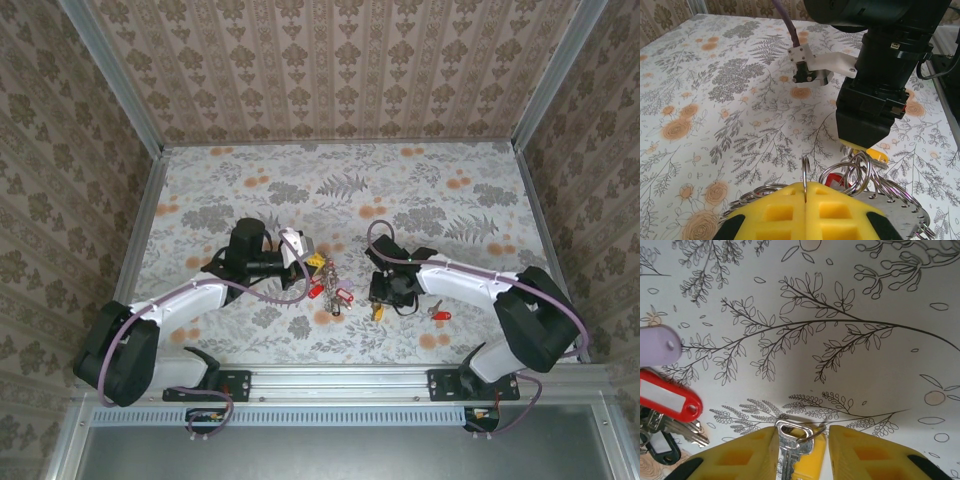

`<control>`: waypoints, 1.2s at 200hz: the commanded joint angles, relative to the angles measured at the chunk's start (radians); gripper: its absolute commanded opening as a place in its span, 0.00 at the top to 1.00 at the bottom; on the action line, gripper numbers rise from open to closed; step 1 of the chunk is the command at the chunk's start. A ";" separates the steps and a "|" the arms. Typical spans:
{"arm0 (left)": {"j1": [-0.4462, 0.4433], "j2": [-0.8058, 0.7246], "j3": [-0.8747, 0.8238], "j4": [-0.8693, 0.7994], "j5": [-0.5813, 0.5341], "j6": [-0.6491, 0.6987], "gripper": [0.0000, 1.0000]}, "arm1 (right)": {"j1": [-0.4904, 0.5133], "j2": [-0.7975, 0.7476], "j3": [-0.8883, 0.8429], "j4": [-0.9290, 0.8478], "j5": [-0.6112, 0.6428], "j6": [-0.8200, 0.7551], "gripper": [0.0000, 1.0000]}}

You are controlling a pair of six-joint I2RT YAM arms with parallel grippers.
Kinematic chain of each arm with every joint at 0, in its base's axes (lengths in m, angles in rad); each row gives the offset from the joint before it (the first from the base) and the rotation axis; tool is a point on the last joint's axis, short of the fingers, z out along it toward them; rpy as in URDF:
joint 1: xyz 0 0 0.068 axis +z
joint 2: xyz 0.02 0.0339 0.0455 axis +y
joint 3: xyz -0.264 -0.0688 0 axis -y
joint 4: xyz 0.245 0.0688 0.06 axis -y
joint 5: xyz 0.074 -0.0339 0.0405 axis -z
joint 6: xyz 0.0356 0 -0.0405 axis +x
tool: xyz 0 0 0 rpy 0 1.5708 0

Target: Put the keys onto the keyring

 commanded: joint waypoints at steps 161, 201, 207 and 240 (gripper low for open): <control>0.014 -0.020 0.028 -0.031 0.061 0.023 1.00 | 0.013 0.037 0.032 -0.038 0.055 -0.033 0.87; 0.014 -0.020 0.029 -0.034 0.063 0.021 1.00 | 0.014 0.022 0.025 -0.047 0.053 -0.034 0.86; 0.014 -0.020 0.029 -0.034 0.062 0.022 1.00 | 0.014 0.021 0.026 -0.050 0.052 -0.033 0.86; 0.014 -0.020 0.029 -0.035 0.063 0.022 1.00 | 0.016 0.022 0.024 -0.054 0.044 -0.034 0.85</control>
